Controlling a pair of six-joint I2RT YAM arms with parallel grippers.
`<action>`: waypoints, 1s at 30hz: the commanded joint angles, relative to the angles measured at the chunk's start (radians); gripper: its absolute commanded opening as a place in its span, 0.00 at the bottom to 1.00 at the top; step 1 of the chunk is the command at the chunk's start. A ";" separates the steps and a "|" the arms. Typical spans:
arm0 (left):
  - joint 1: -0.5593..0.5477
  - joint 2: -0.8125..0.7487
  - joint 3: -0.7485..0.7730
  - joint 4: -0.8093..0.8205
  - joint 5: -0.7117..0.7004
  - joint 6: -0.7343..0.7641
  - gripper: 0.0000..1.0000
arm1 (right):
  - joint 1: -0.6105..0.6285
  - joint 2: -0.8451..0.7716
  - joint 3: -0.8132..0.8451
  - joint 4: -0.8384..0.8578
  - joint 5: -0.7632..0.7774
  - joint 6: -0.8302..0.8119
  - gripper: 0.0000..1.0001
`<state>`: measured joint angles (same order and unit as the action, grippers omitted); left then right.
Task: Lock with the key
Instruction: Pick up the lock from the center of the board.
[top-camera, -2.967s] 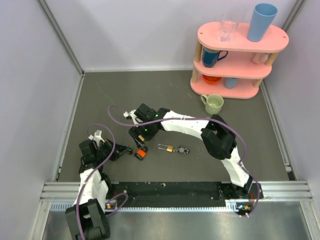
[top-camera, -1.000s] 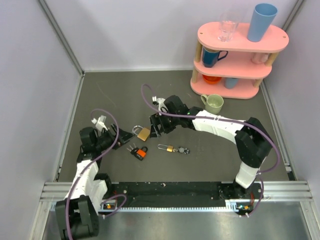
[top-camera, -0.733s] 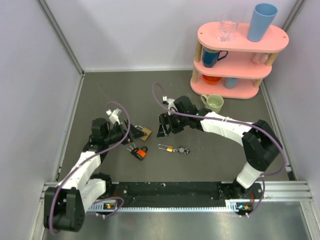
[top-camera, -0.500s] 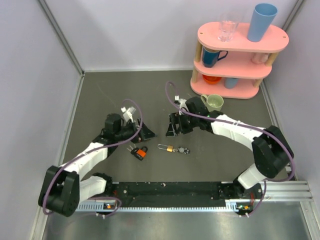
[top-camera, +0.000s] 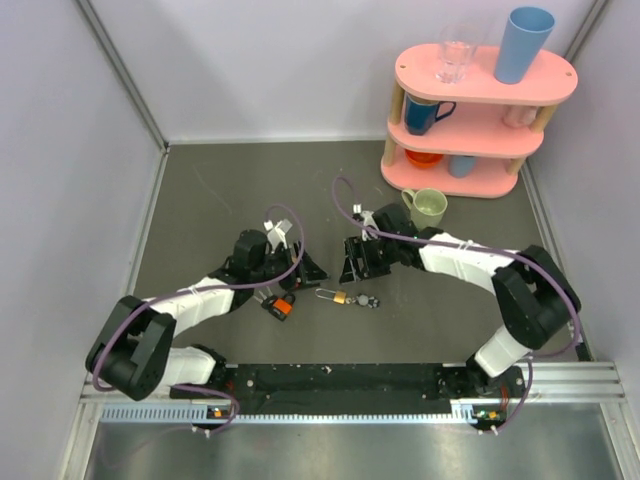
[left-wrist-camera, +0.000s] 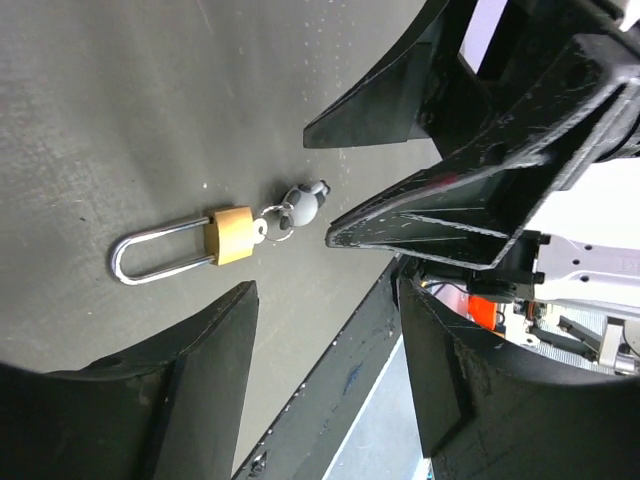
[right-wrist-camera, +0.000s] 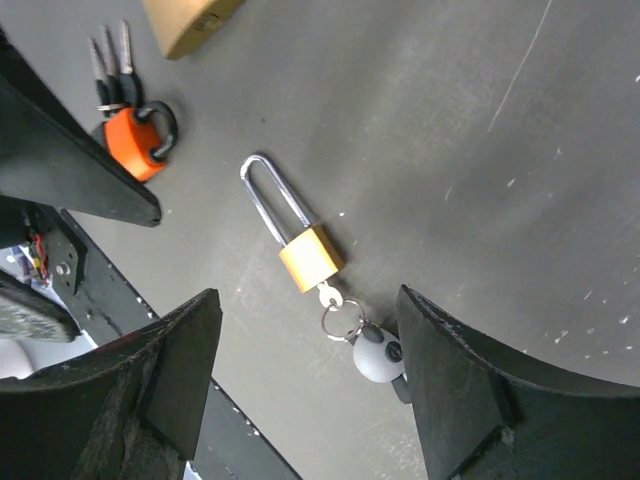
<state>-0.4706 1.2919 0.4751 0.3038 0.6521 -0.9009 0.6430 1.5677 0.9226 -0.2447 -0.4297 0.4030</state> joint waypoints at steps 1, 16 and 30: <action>-0.003 0.035 -0.026 0.040 -0.039 -0.010 0.62 | -0.005 0.070 0.016 0.028 -0.027 -0.013 0.69; -0.003 0.242 -0.015 0.103 -0.048 -0.003 0.54 | 0.086 0.126 0.002 0.018 -0.076 0.003 0.61; -0.016 0.362 0.108 0.142 0.033 0.040 0.53 | 0.167 0.133 -0.010 0.191 -0.112 0.154 0.60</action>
<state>-0.4732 1.6379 0.5301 0.3977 0.6426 -0.9035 0.8051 1.6985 0.9142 -0.1558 -0.5121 0.5026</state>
